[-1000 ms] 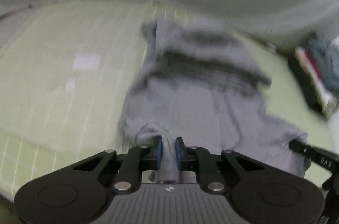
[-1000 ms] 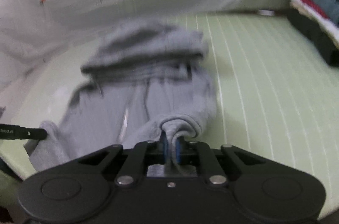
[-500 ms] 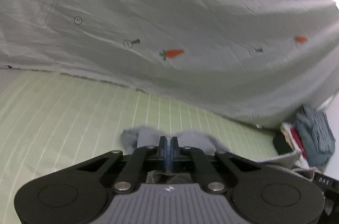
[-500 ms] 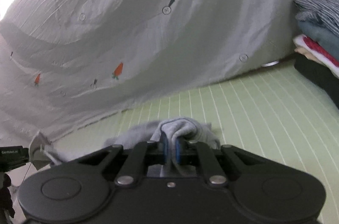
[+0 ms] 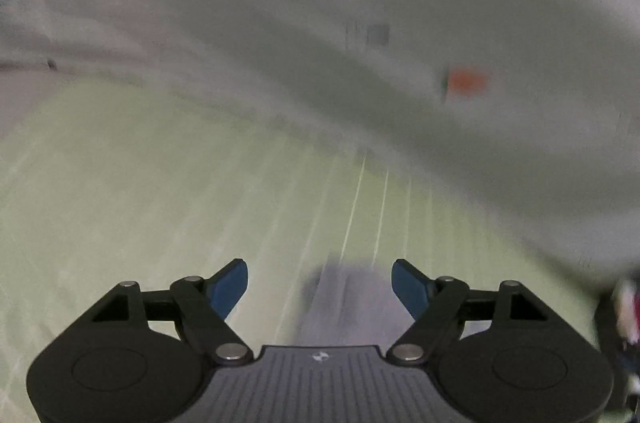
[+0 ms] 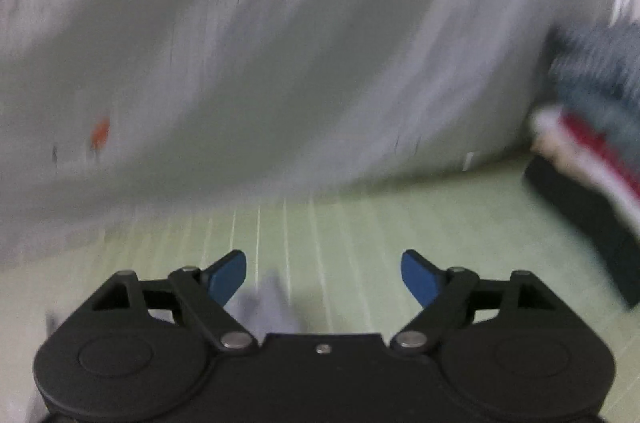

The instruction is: Fold clothes

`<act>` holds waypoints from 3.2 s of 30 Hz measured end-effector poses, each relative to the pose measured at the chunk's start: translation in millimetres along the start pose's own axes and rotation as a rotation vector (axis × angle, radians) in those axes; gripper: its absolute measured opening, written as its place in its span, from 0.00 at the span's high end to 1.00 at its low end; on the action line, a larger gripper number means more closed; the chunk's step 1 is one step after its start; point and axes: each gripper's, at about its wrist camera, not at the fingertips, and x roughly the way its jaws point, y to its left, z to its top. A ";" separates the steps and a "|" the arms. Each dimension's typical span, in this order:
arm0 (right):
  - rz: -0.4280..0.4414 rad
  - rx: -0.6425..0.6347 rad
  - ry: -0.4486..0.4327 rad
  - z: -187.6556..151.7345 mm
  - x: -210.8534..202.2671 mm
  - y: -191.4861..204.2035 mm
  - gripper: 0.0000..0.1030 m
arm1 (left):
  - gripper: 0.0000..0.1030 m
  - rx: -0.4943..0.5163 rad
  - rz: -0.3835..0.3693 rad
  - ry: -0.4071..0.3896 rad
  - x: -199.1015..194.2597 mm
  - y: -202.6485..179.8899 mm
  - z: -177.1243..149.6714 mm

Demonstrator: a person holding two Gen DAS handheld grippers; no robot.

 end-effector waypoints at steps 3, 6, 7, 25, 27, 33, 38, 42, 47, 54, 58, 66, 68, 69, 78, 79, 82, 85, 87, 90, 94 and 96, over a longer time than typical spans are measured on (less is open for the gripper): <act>0.063 0.007 0.134 -27.2 24.8 0.0 0.17 | 0.20 0.001 -0.040 0.105 19.7 1.8 -23.2; 0.127 0.049 0.222 -42.2 43.9 -4.2 0.17 | 0.16 -0.001 -0.077 0.153 30.3 0.6 -33.6; 0.140 0.058 0.243 -46.0 49.6 -4.9 0.17 | 0.15 -0.003 -0.097 0.161 33.2 0.0 -35.3; 0.444 0.232 0.359 -55.8 87.5 -2.8 0.00 | 0.01 -0.025 -0.144 0.277 66.5 -19.3 -40.2; 0.430 0.179 0.363 -55.2 87.8 6.4 0.00 | 0.00 -0.015 -0.122 0.263 68.0 -23.9 -41.5; 0.407 0.104 0.394 -53.1 88.5 18.9 0.00 | 0.00 0.002 -0.091 0.242 68.5 -29.2 -44.2; 0.370 0.053 0.415 -52.4 92.7 27.9 0.00 | 0.00 -0.003 -0.102 0.239 67.6 -27.0 -43.3; 0.330 0.013 0.415 -52.7 92.2 36.9 0.00 | 0.00 -0.021 -0.109 0.241 67.7 -26.9 -41.3; 0.308 0.003 0.415 -52.7 92.4 45.6 0.00 | 0.01 -0.032 -0.120 0.246 67.6 -27.7 -39.6; 0.312 0.009 0.419 -53.1 92.3 53.5 0.00 | 0.01 -0.042 -0.145 0.256 69.6 -31.7 -41.6; 0.320 0.016 0.424 -54.0 90.9 55.6 0.00 | 0.01 -0.043 -0.152 0.260 69.7 -33.3 -43.2; 0.365 0.064 0.436 -54.8 88.9 56.2 0.04 | 0.01 -0.018 -0.158 0.264 70.4 -43.3 -48.6; 0.385 0.091 0.441 -55.1 87.9 54.7 0.08 | 0.01 -0.011 -0.165 0.266 69.9 -45.2 -49.7; 0.400 0.109 0.444 -55.3 87.3 53.6 0.15 | 0.01 -0.003 -0.168 0.267 69.6 -47.0 -50.1; 0.467 0.231 0.471 -61.7 86.4 52.4 0.40 | 0.01 0.022 -0.189 0.265 64.9 -57.4 -54.3; 0.473 0.238 0.473 -61.6 86.4 52.7 0.41 | 0.01 0.021 -0.191 0.265 64.5 -57.9 -54.5; 0.489 0.263 0.477 -61.4 84.0 53.5 0.43 | 0.01 0.020 -0.199 0.267 63.7 -59.1 -54.6; 0.524 0.312 0.475 -61.5 78.4 52.6 0.46 | 0.02 0.018 -0.213 0.265 60.0 -59.2 -54.5; 0.544 0.326 0.466 -60.1 72.1 56.2 0.47 | 0.06 0.018 -0.214 0.258 56.1 -59.0 -55.5; 0.568 0.331 0.447 -55.8 60.7 64.0 0.50 | 0.15 0.005 -0.227 0.250 47.0 -56.3 -56.6; 0.587 0.329 0.429 -53.1 43.3 72.4 0.53 | 0.23 -0.040 -0.258 0.253 32.1 -49.8 -59.9; 0.589 0.333 0.426 -55.6 33.9 73.6 0.53 | 0.26 -0.048 -0.267 0.259 25.3 -47.6 -64.0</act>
